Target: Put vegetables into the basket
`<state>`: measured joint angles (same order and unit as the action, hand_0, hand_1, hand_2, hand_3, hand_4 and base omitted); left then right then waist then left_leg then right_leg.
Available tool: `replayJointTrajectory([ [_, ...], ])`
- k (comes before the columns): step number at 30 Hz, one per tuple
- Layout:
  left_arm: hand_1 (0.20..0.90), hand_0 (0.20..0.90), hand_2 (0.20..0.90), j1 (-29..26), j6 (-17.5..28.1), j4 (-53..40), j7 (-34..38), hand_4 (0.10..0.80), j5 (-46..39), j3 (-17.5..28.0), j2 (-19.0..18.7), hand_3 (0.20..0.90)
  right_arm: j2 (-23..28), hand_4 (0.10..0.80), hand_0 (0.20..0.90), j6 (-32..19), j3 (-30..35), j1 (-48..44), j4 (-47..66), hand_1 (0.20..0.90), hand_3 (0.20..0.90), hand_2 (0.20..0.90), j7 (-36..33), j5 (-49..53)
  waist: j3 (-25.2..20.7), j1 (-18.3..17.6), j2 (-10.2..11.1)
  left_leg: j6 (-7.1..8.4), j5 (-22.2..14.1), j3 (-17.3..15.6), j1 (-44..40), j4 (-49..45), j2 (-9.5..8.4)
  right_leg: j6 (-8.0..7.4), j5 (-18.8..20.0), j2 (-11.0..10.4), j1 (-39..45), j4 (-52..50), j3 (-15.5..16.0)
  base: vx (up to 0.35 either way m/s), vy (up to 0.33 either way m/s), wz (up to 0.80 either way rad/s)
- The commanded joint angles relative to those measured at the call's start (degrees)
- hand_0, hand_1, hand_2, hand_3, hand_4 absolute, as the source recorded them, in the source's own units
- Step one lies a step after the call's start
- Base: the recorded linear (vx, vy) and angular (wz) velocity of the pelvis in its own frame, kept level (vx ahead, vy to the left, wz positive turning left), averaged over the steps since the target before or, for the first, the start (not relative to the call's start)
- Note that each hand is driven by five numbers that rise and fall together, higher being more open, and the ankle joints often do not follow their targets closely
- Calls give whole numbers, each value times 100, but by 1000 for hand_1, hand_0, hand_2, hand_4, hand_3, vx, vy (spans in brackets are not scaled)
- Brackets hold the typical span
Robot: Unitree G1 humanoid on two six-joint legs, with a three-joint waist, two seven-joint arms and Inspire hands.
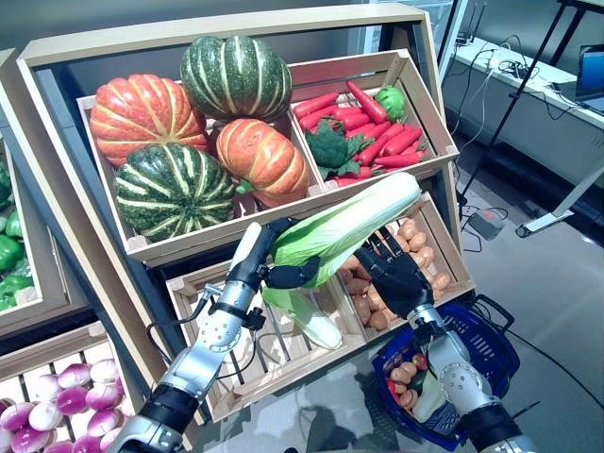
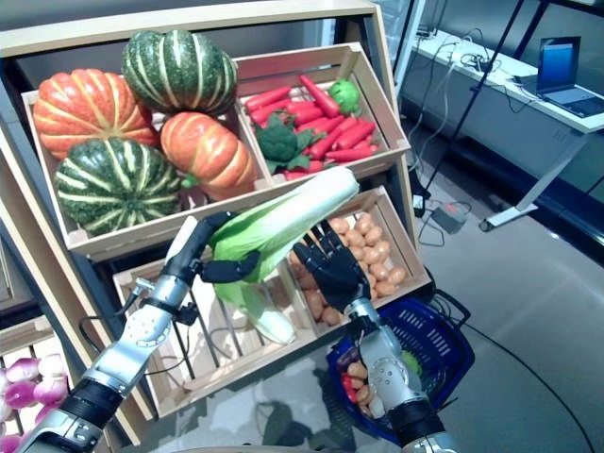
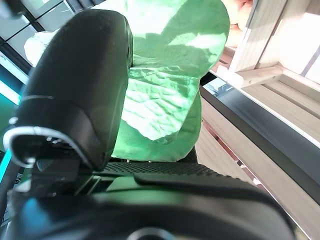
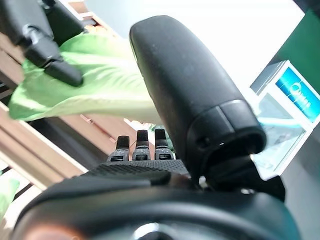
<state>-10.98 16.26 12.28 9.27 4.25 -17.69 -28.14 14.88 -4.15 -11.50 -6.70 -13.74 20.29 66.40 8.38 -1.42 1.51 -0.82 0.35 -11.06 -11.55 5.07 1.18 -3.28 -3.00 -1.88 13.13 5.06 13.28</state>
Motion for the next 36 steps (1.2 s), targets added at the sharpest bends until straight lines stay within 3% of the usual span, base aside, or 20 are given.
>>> replayJointTrajectory([
  [1, 300, 300, 300, -849, 992, -292, 153, 400, 153, 123, -258, 300, -74, 800, 900, -590, 659, -776, 648, 900, 900, 900, 712, 505, -430, -3, -42, 23, -601, -33, -55, -7, -63, 77, -21, -12, -137, -6, 29, 0, 0, 0],
  [17, 300, 300, 300, -1009, 1788, -302, 244, 400, 855, -251, -517, 300, 174, 800, 900, -538, 982, -1205, 627, 900, 900, 900, 671, 742, -424, -2, -26, 6, -651, -64, -88, -7, -76, 66, -33, -20, -136, -6, -107, 13, 3, 0],
  [27, 300, 300, 300, -1150, 2233, -846, 293, 400, 639, -743, -125, 300, -70, 800, 900, -414, 687, -1189, 364, 900, 900, 900, 497, 902, -429, -24, 6, 5, -677, -52, -120, -7, -66, 71, -49, -12, -107, -6, -175, 16, 5, 0],
  [36, 300, 300, 300, -1192, 2039, -1088, 8, 400, 148, -1282, 312, 300, -459, 800, 900, -490, 433, -1244, 136, 900, 900, 900, 523, 1401, -411, -26, 40, -2, -698, -53, -135, -7, -61, 70, -51, 11, -98, -6, -206, 0, 0, 0],
])
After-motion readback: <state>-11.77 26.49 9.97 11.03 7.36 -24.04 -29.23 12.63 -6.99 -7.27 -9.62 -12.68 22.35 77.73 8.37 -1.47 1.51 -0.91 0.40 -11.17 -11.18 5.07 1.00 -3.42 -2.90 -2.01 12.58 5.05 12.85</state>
